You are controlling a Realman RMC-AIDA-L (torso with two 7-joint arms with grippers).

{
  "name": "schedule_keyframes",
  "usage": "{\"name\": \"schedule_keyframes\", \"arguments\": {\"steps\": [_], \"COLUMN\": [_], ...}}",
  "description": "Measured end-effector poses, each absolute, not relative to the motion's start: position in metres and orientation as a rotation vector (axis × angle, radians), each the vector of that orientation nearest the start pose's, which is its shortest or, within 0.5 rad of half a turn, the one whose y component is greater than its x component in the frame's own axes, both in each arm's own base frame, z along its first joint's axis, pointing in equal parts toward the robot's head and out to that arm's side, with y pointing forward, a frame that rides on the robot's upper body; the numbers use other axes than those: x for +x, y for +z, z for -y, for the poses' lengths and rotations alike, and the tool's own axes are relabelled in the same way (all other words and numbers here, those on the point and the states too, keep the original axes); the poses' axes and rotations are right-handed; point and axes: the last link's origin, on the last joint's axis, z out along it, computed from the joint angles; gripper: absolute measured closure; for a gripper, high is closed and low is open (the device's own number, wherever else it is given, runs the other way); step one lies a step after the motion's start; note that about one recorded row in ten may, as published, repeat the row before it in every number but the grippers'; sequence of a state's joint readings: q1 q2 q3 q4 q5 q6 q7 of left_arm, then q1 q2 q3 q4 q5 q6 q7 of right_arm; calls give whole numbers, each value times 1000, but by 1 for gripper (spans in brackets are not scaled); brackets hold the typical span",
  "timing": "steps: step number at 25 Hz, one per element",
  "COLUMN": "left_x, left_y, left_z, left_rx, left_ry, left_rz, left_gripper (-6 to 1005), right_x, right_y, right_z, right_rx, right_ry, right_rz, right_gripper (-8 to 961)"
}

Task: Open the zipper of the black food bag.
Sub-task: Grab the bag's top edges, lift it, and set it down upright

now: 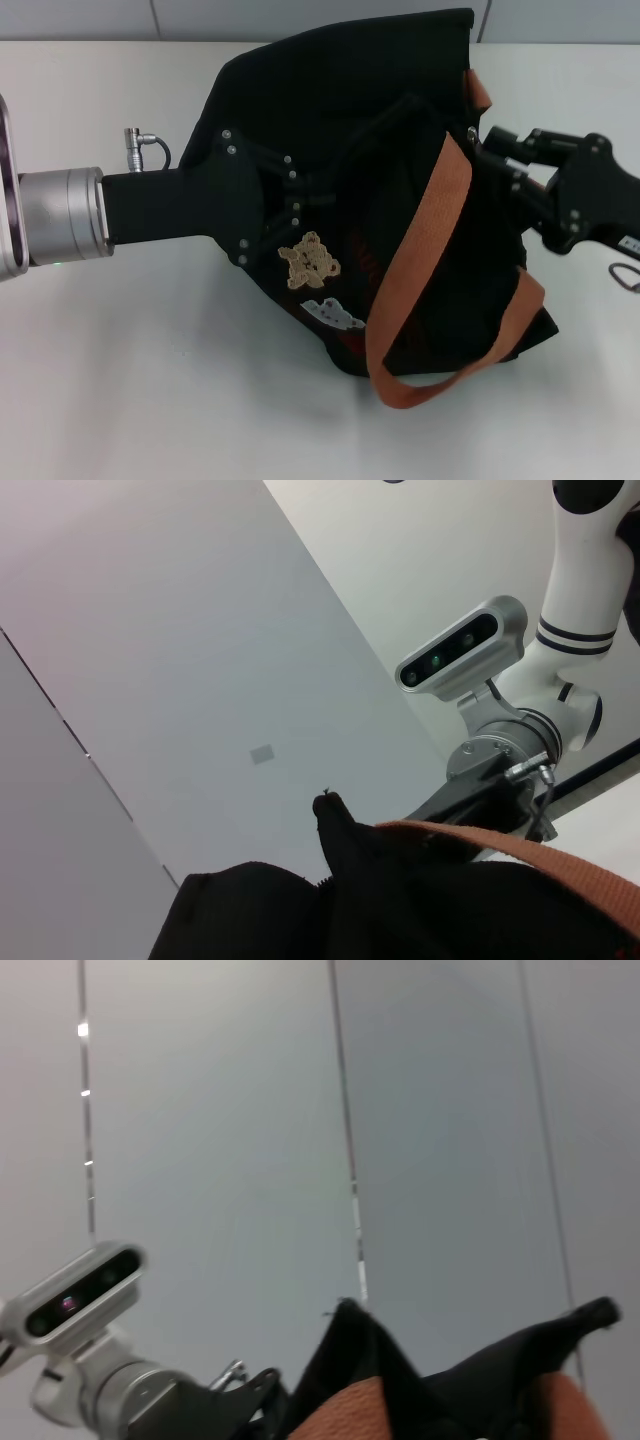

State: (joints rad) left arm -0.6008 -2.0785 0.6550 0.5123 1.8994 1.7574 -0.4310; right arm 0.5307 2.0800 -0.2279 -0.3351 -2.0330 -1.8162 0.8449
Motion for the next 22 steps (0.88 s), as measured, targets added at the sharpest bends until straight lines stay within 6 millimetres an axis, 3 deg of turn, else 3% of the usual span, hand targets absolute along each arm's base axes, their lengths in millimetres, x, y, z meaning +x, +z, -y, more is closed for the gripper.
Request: {"name": "schedule_keyframes", "arguments": {"steps": [14,22], "left_x": [-221,-220], "left_y": [-10,-10], "left_z": [-318,-318], "left_rx": [-2554,-2554], "left_ry": [-868,-875], "left_rz": [-665,-669], "left_gripper": [925,925], "right_x": [259,259], "right_y": [-2,-2], "right_z": [-293,-293], "right_rx": [-2448,-2451], "right_ry": [1194,1192], "right_rz": [-244,-244], "right_gripper": [721,818]}}
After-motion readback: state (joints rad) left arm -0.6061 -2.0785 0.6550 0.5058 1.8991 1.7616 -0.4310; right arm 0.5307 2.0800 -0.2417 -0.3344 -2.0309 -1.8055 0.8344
